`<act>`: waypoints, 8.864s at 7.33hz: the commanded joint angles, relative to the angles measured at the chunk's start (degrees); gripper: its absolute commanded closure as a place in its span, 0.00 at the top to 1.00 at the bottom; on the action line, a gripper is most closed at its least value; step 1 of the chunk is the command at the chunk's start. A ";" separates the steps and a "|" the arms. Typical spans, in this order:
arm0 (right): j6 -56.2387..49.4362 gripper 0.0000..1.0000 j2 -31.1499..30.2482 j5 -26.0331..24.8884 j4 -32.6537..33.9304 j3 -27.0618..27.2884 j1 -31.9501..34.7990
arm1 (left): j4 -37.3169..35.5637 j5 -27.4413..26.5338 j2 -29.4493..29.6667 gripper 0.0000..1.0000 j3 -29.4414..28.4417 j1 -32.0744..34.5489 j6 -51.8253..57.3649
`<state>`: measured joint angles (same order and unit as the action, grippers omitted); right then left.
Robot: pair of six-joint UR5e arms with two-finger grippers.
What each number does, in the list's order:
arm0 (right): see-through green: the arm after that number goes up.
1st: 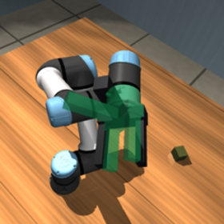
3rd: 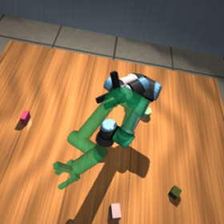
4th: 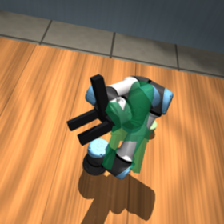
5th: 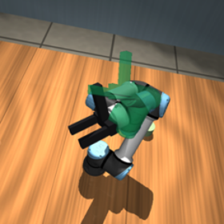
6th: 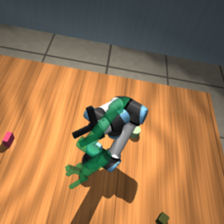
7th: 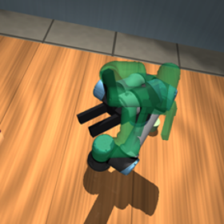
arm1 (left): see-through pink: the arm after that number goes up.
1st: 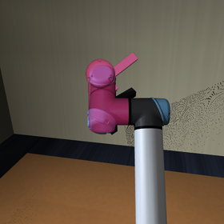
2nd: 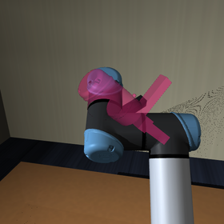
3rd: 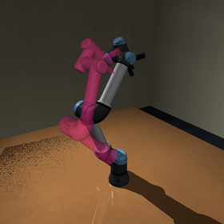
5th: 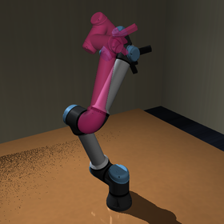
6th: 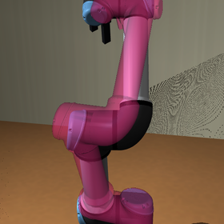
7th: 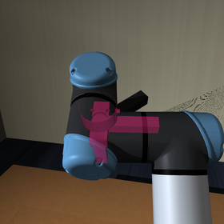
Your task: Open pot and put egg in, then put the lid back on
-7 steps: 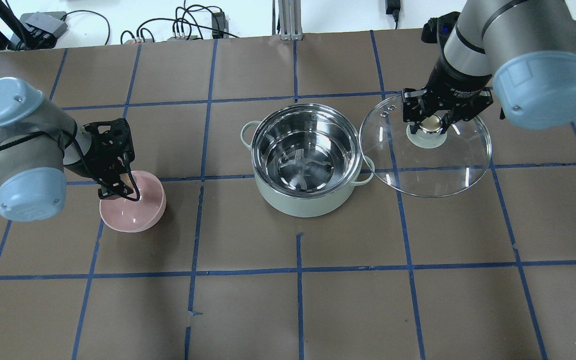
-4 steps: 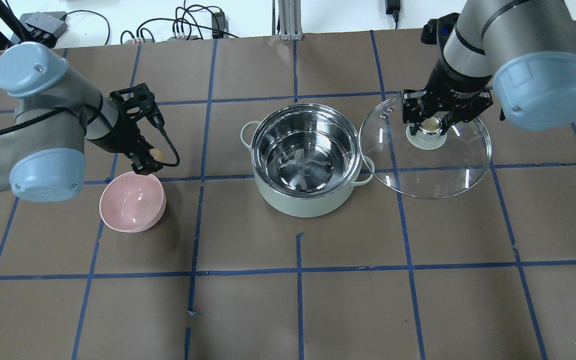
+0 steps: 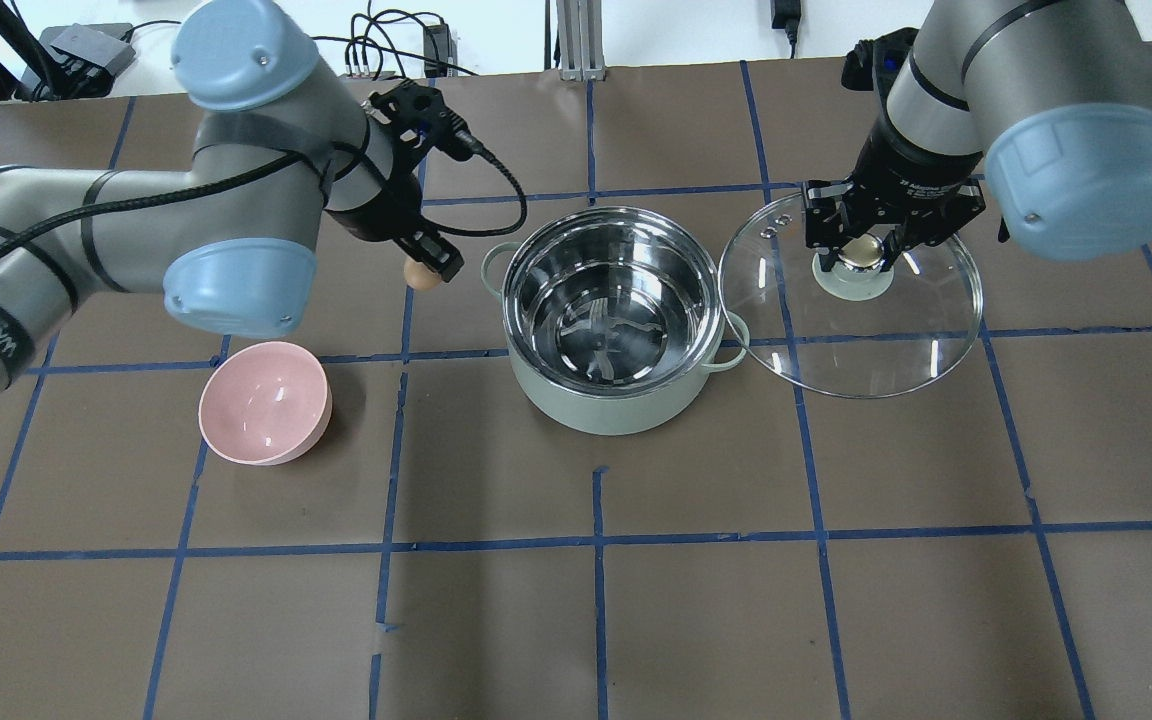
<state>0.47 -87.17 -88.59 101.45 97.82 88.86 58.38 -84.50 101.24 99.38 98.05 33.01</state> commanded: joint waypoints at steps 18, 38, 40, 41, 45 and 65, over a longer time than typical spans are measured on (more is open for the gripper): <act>-1.62 0.40 -0.11 0.26 -0.20 0.09 -2.20 | -19.18 -1.98 15.04 0.60 -4.99 13.30 -27.65; 31.87 0.40 14.39 1.93 13.33 -8.26 21.00 | 39.62 -8.49 -14.41 1.00 -13.07 -6.47 -32.04; 30.91 0.40 14.57 1.85 13.42 -8.00 21.00 | 39.62 -8.49 -14.32 1.00 -13.07 -6.47 -32.04; 30.73 0.40 14.66 1.85 13.42 -7.91 20.92 | 39.71 -8.58 -14.32 1.00 -12.99 -6.47 -32.04; 29.85 0.40 15.18 1.93 13.42 -7.04 20.92 | 39.62 -8.58 -14.41 1.00 -12.99 -6.56 -32.04; 19.41 1.00 -0.80 -3.77 -2.46 -6.59 12.04 | 38.57 -8.58 -14.94 1.00 -11.40 -6.82 -31.96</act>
<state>21.98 -86.00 -90.71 102.82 91.13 101.16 96.94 -93.08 86.30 87.98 91.23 1.05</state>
